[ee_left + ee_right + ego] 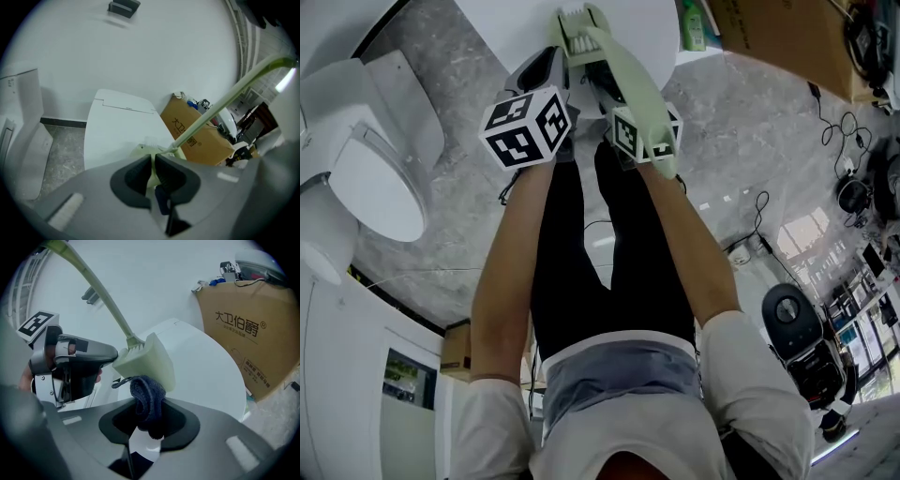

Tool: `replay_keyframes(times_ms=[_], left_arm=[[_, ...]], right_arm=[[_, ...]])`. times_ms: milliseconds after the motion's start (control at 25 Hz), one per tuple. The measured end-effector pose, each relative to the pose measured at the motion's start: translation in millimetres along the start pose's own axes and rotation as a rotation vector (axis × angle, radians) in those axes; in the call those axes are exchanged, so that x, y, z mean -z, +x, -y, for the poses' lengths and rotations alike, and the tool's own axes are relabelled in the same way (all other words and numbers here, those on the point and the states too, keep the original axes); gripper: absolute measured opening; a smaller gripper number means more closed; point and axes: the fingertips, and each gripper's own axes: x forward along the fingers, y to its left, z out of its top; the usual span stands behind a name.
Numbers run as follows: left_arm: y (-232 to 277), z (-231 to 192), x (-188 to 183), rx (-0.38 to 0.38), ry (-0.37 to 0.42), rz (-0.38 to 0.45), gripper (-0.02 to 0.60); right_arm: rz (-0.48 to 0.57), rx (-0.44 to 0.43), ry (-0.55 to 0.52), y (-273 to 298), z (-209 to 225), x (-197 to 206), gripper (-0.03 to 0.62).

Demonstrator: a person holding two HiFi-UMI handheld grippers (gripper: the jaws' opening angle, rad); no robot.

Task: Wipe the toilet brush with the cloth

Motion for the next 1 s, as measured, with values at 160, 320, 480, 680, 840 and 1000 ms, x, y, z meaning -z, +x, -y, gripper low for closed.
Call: replay_keyframes(times_ms=[160, 320, 480, 680, 840, 1000], left_arm=[[-1.2, -1.5, -0.4, 0.014, 0.002, -0.01, 0.0], [-1.6, -0.8, 0.3, 0.035, -0.006, -0.019, 0.0], [-0.6, -2.1, -0.3, 0.065, -0.02, -0.024, 0.0], [2.8, 5.3, -0.6, 0.081, -0.023, -0.029, 0.0], [-0.4, -2.7, -1.2, 0.088, -0.021, -0.031, 0.0], [-0.4, -3.2, -1.7, 0.093, -0.024, -0.027, 0.0]], right_arm=[[-0.003, -0.007, 0.006, 2.7, -10.8, -1.7, 0.107], [-0.006, -0.017, 0.0, 4.3, -16.1, -1.1, 0.107], [-0.01, -0.021, 0.002, 9.0, -20.5, 0.3, 0.107], [-0.012, -0.027, 0.027, 10.2, -20.3, 4.6, 0.107], [-0.006, -0.032, 0.03, 14.5, -31.7, 2.0, 0.107], [-0.006, -0.039, 0.015, 14.6, -34.8, 0.9, 0.107]])
